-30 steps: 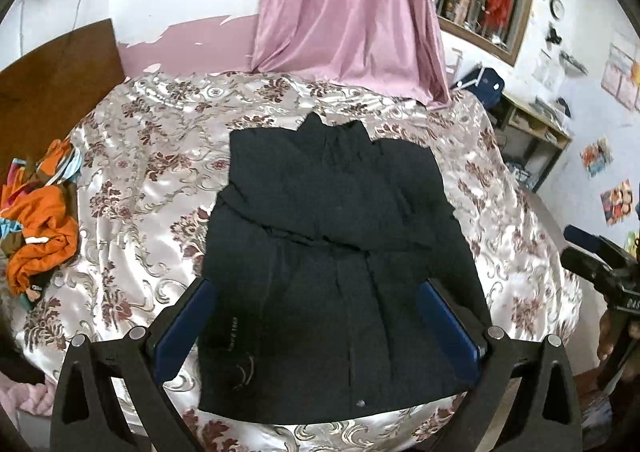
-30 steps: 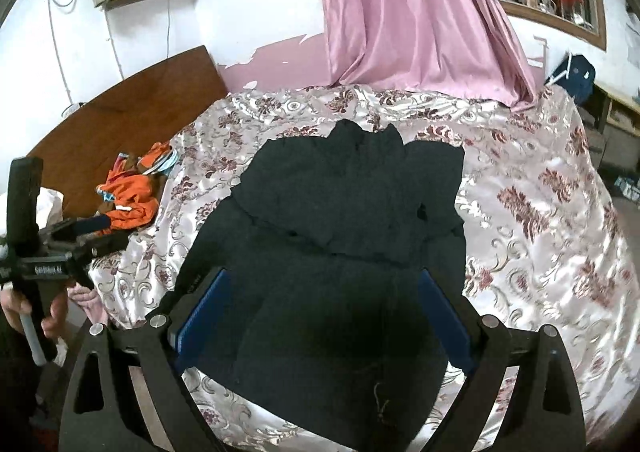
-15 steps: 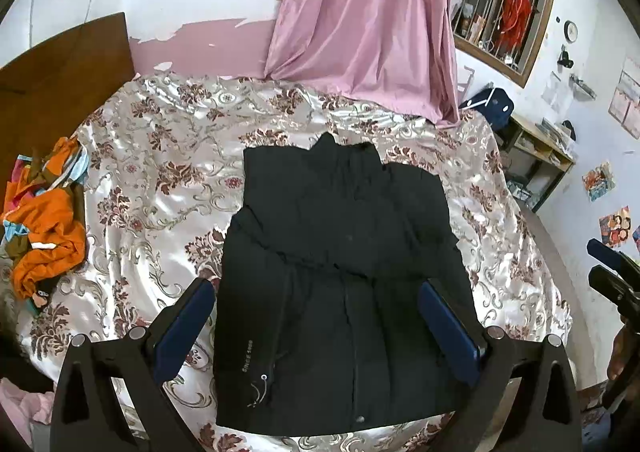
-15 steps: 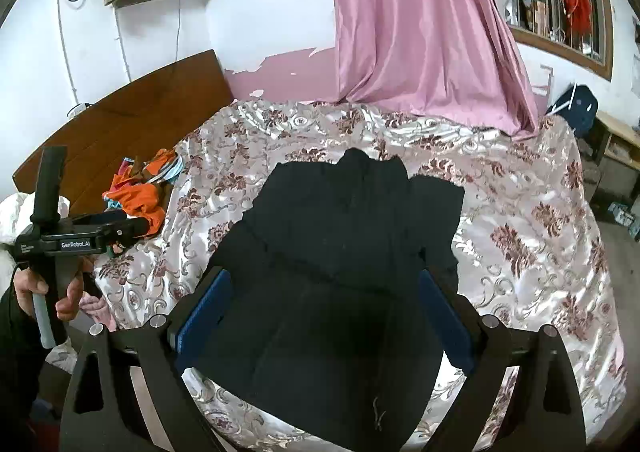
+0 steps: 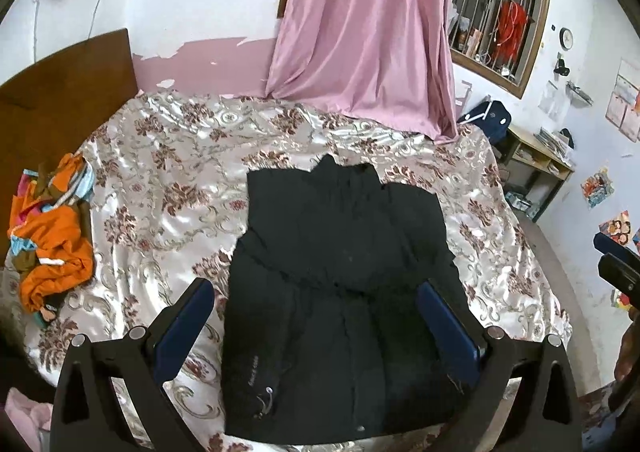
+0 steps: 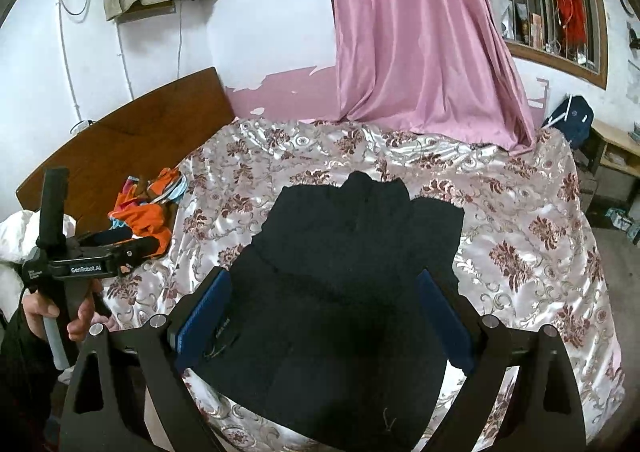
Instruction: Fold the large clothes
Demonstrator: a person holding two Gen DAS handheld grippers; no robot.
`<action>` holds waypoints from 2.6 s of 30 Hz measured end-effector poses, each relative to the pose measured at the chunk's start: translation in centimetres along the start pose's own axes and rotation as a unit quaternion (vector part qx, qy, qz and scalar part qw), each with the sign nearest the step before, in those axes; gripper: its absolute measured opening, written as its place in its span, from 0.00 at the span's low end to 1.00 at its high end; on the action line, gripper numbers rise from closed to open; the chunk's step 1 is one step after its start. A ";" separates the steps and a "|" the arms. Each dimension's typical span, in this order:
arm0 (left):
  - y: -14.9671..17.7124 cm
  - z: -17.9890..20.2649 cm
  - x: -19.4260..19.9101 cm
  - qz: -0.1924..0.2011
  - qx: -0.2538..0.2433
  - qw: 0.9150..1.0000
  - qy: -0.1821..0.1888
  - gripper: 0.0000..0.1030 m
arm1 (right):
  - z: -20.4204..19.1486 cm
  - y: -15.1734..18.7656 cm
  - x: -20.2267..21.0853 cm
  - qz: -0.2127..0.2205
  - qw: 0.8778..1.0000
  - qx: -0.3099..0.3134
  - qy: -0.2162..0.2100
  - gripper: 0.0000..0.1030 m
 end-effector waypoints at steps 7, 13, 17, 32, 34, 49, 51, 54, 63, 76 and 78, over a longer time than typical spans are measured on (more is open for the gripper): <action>-2.8 -1.4 -0.7 0.020 0.003 1.000 -0.003 1.00 | -0.4 -1.9 -2.7 0.002 1.000 -0.004 0.009 0.89; -5.7 -2.5 -1.4 0.030 0.013 0.999 -0.021 1.00 | -0.3 -5.5 -4.4 0.003 1.000 -0.026 0.003 0.89; -7.3 -2.9 -3.1 0.028 -0.001 0.998 -0.053 1.00 | 0.3 -7.8 -7.2 -0.012 1.000 -0.012 -0.010 0.89; -12.3 1.2 -28.6 0.081 -0.051 0.995 -0.034 1.00 | 10.6 -7.4 -33.2 -0.036 0.999 0.040 0.007 0.89; -12.1 2.1 -33.7 0.064 -0.064 0.995 -0.028 1.00 | 11.9 -6.6 -37.1 -0.030 0.999 0.032 0.002 0.89; -12.7 1.8 -55.5 -0.027 0.023 0.999 0.029 0.98 | 18.5 -5.4 -58.3 -0.083 0.970 -0.221 -0.063 0.87; -13.1 1.6 -56.7 -0.025 0.025 0.999 0.023 0.98 | 18.4 -4.8 -60.1 -0.095 0.971 -0.213 -0.053 0.83; -13.4 1.6 -58.0 -0.027 0.003 1.000 0.011 0.84 | 18.4 -4.2 -62.1 -0.110 0.970 -0.210 -0.050 0.72; -13.0 3.2 -57.3 -0.034 -0.015 0.998 0.053 0.08 | 18.6 -3.9 -63.1 -0.103 0.971 -0.212 -0.038 0.25; -12.3 0.2 -48.8 -0.011 -0.008 0.992 0.126 0.06 | 18.1 -3.8 -52.0 -0.024 0.986 -0.106 -0.128 0.10; -11.8 0.4 -47.3 -0.008 -0.020 0.990 0.140 0.06 | 18.1 -3.6 -50.8 -0.020 0.986 -0.095 -0.137 0.10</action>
Point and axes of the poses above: each gripper's, at about its wrist camera, not at the fingertips, and x roughly against the way its jaws point, z to its right, y to its underside, the point moved 10 cm from there along -x, roughly the way its jaws point, and after that the axes turned 3 degrees about z, right-handed, at the moved point
